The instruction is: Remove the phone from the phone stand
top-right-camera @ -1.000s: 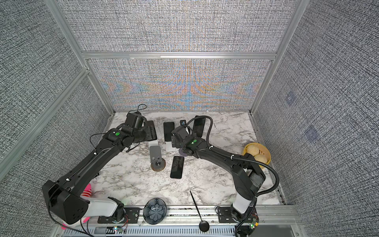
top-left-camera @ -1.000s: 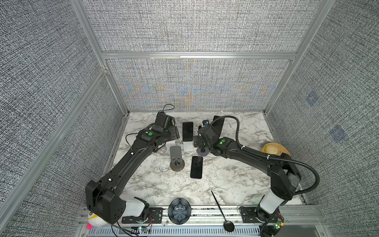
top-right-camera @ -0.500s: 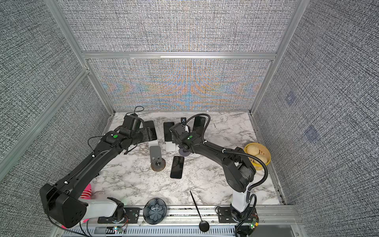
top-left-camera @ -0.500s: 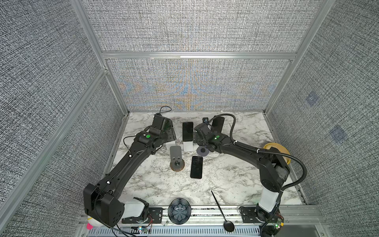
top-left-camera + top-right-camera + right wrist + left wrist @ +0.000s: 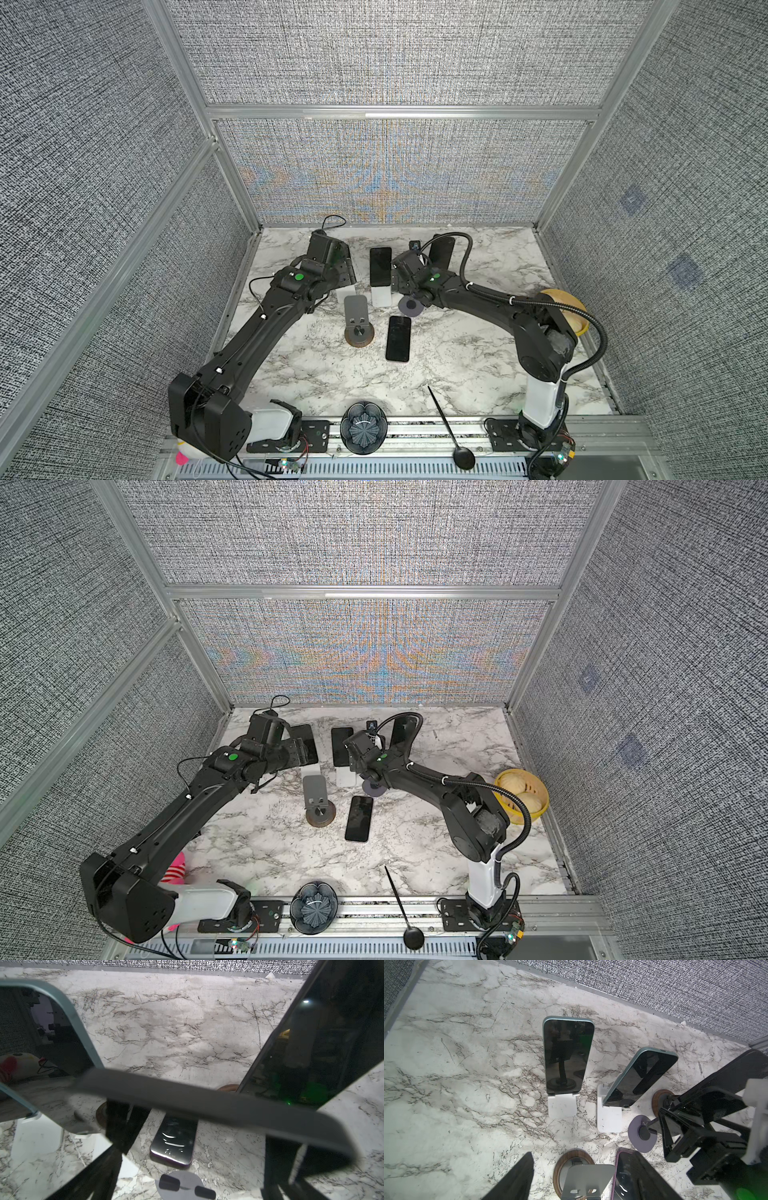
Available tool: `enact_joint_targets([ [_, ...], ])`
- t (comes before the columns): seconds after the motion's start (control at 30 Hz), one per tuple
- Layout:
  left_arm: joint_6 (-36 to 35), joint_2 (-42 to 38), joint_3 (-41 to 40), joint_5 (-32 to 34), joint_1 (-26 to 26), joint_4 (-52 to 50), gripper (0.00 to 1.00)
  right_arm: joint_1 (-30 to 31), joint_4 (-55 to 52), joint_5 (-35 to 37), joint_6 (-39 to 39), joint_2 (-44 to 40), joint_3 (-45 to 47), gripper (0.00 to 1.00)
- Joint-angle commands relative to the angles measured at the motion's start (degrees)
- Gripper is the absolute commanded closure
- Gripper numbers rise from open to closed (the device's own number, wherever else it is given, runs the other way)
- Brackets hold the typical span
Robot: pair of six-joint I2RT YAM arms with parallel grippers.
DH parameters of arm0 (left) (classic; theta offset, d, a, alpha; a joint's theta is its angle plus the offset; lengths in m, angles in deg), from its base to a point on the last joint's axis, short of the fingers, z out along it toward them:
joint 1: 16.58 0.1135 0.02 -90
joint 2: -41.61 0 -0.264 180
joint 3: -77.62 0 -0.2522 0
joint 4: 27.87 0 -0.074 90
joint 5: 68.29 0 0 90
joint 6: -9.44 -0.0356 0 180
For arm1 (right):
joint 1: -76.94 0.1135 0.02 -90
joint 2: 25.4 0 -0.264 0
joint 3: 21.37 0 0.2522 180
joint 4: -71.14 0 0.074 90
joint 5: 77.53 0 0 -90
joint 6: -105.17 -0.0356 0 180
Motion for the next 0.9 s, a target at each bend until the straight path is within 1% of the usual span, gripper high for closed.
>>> enact_joint_targets([
  [0.0, -0.2, 0.3, 0.3, -0.6, 0.0, 1.1, 0.25, -0.1, 1.3, 0.8, -0.6, 0.4, -0.4, 0.02],
  [0.47, -0.1, -0.1, -0.2, -0.8, 0.0, 1.1, 0.25, 0.0, 3.0, 2.1, 0.2, 1.0, 0.2, 0.13],
  [0.63, 0.0, -0.5, -0.3, -0.6, 0.0, 1.2, 0.25, 0.1, 3.7, 2.4, 0.2, 0.8, 0.6, 0.19],
  [0.7, 0.0, -0.6, -0.3, -0.7, 0.1, 1.1, 0.25, 0.0, 3.8, 2.6, 0.2, 0.7, 0.8, 0.19],
  [0.87, 0.1, -0.7, -0.4, -0.7, 0.1, 1.1, 0.25, 0.1, 4.3, 2.8, 0.6, 0.3, 1.1, 0.26],
])
